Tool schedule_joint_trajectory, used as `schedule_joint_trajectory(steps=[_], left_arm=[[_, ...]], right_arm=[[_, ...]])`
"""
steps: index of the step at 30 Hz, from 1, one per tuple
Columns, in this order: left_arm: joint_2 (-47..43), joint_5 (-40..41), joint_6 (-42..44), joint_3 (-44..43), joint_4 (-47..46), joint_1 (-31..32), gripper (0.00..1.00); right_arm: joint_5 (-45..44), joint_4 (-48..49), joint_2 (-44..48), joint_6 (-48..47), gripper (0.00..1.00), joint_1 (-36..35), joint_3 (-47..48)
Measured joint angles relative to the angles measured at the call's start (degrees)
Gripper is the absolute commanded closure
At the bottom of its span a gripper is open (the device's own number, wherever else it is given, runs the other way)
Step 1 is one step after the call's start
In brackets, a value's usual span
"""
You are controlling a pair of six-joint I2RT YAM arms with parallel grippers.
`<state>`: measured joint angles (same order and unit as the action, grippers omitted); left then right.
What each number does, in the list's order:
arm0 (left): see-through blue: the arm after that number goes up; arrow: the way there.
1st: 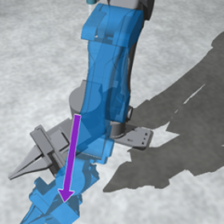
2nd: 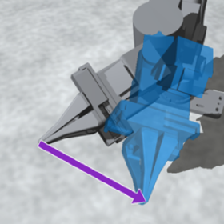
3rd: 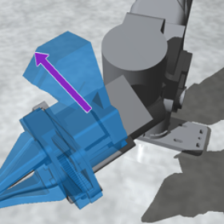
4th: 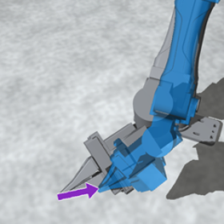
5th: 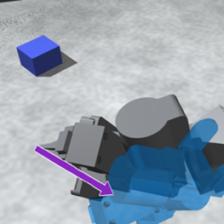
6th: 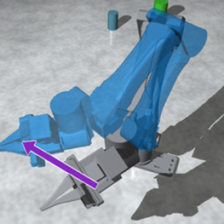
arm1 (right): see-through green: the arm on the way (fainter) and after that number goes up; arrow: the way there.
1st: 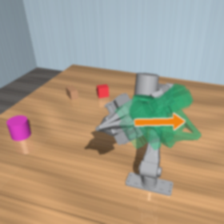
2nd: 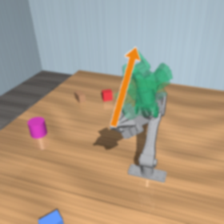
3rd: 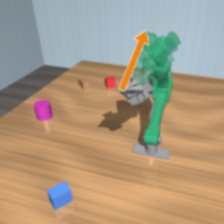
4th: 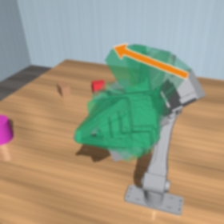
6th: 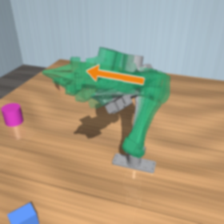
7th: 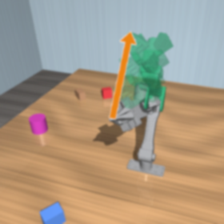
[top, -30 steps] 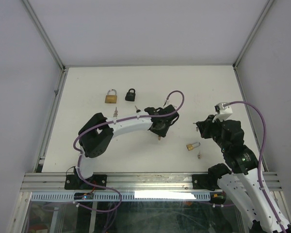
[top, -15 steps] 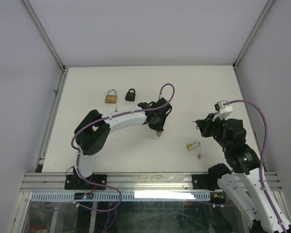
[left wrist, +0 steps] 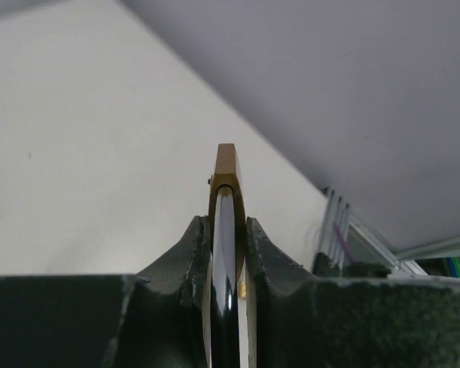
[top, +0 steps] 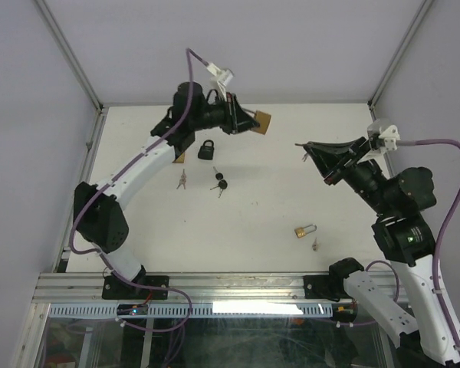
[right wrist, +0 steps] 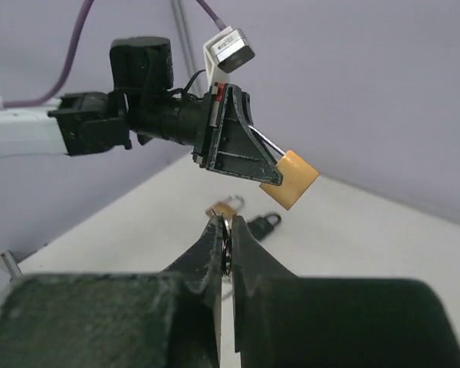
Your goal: Unlock with the key
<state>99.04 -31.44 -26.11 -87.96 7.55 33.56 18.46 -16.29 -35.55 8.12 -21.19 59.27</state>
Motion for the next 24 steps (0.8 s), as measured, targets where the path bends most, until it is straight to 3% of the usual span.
schedule_joint_trajectory(steps=[7, 13, 20, 24], left_arm=[[-12.3, -16.9, -10.7, -1.2, -25.7, -9.6, 1.0], [-17.4, -23.1, -20.4, -5.0, -44.3, -6.7, 1.0], [-17.8, -26.6, -24.1, -10.7, -48.8, 2.5, 1.0], [-16.5, -26.1, -24.3, -14.1, -48.2, 3.6, 1.0]], right_arm=[[10.6, 18.3, -5.4, 10.6, 1.0, 0.0, 8.2], [12.5, 31.6, -10.0, 22.9, 1.0, 0.0, 13.2], [8.9, 47.8, -9.5, 33.5, 1.0, 0.0, 6.0], [8.5, 54.6, -10.1, 38.6, 1.0, 0.0, 4.5]])
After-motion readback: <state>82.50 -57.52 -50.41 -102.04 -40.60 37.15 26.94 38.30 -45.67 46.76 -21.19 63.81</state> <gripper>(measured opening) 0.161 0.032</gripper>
